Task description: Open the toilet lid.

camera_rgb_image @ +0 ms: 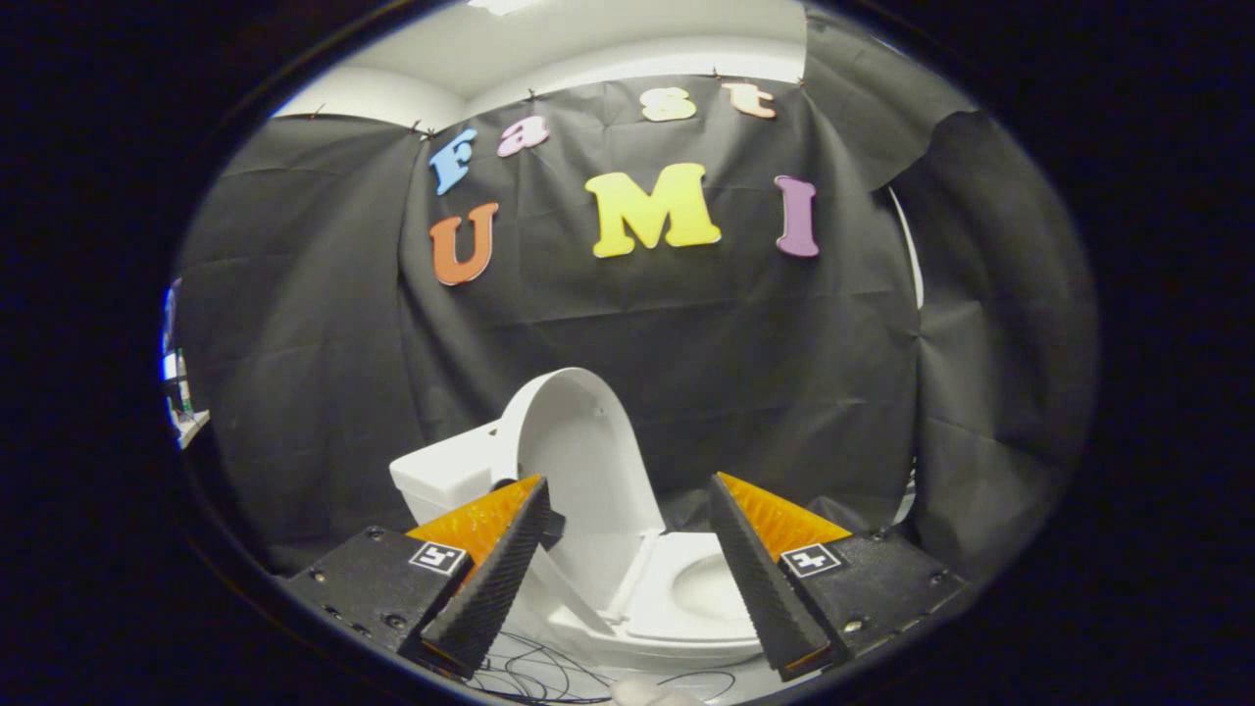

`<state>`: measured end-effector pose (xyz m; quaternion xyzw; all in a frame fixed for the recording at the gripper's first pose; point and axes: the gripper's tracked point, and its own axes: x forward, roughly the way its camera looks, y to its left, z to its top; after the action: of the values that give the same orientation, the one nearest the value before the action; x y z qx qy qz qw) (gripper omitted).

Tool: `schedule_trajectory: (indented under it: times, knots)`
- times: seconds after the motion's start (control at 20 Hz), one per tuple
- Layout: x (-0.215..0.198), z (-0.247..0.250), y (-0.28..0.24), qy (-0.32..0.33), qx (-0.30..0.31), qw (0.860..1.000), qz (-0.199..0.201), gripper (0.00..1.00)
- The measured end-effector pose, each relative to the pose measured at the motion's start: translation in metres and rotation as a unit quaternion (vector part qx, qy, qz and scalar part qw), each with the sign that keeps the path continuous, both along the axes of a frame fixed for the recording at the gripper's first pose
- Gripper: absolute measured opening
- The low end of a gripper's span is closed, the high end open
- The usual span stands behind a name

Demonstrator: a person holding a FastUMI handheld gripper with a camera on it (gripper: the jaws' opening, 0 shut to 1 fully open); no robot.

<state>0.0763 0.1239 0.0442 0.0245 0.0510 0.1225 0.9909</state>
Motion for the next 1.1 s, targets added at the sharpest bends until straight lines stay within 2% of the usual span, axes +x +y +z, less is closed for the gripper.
schedule_trajectory:
  times: [0.45,0.85,1.1]
  knots:
    - [-0.024,-0.016,-0.132,-0.024,-0.017,0.995,-0.1,0.99]
    - [-0.048,-0.052,-0.179,-0.018,-0.007,0.99,-0.137,0.99]
    - [-0.062,-0.084,-0.195,-0.01,-0.009,0.99,-0.143,0.99]
